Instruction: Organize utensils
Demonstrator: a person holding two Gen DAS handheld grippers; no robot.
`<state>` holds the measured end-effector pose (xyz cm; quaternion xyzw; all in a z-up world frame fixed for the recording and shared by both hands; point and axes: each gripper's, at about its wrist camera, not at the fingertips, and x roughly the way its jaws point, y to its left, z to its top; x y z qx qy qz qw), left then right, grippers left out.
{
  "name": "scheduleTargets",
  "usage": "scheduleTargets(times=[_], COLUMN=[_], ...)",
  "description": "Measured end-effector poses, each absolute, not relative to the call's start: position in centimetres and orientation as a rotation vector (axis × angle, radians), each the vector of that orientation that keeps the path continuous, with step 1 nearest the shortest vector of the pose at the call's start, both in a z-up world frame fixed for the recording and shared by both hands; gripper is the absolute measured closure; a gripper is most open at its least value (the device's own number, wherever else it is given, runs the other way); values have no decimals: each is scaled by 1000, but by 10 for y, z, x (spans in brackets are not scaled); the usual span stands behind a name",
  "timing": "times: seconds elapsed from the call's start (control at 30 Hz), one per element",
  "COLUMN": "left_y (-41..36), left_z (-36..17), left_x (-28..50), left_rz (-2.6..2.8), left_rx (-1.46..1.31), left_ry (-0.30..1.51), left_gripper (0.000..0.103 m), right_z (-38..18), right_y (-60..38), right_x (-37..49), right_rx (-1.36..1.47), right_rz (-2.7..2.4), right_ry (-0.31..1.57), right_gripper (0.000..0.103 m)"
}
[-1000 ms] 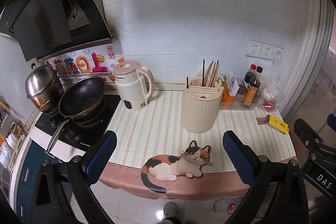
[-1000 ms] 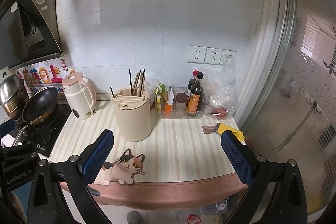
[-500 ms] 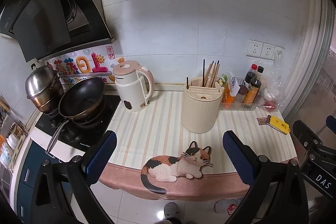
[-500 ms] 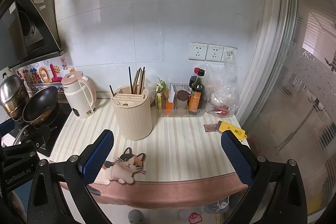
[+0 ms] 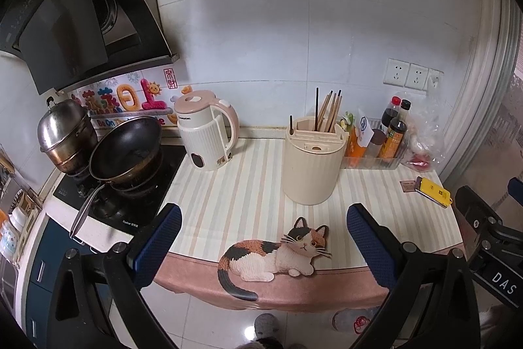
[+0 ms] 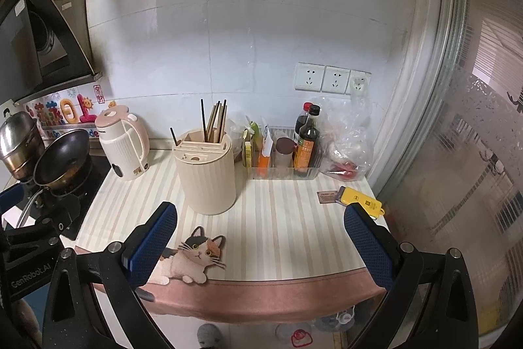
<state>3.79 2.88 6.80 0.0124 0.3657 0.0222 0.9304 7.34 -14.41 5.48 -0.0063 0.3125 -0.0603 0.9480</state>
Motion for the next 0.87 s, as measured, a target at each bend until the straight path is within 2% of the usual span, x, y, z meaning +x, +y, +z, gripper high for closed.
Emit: scheduleTargets(times=[0.87], left_y=[30], left_z=[63], left_x=[38], left_rz=[40], left_rx=[20], left_ry=[752], left_gripper=[0], right_z=[54], right_y=[-145], right_x=[74], right_rx=[-14], right_rz=[-117], right_ry=[637], right_gripper=[0])
